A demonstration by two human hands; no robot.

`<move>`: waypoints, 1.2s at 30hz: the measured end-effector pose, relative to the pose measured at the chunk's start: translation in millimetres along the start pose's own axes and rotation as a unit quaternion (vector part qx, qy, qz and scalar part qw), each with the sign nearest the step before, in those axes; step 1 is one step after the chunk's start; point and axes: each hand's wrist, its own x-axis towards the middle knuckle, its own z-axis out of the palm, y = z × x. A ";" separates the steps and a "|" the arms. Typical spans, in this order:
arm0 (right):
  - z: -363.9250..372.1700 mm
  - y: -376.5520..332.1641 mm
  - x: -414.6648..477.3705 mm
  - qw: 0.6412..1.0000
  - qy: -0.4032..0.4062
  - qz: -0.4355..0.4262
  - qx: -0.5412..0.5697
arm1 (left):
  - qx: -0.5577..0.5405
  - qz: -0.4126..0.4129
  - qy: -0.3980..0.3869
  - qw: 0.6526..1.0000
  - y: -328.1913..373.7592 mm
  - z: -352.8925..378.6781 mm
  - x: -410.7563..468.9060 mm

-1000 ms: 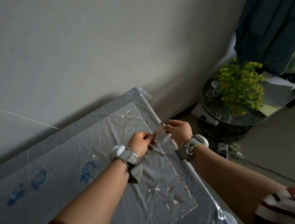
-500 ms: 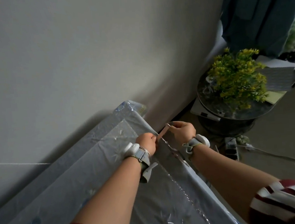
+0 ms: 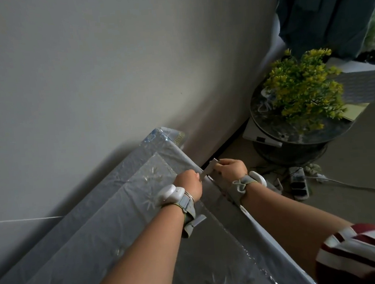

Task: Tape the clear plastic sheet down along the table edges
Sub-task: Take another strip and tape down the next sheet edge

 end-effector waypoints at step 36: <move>19.3 8.7 10.4 0.999 0.034 -0.026 -0.030 | -0.049 -0.023 0.125 0.991 1.0 33.0 -1.1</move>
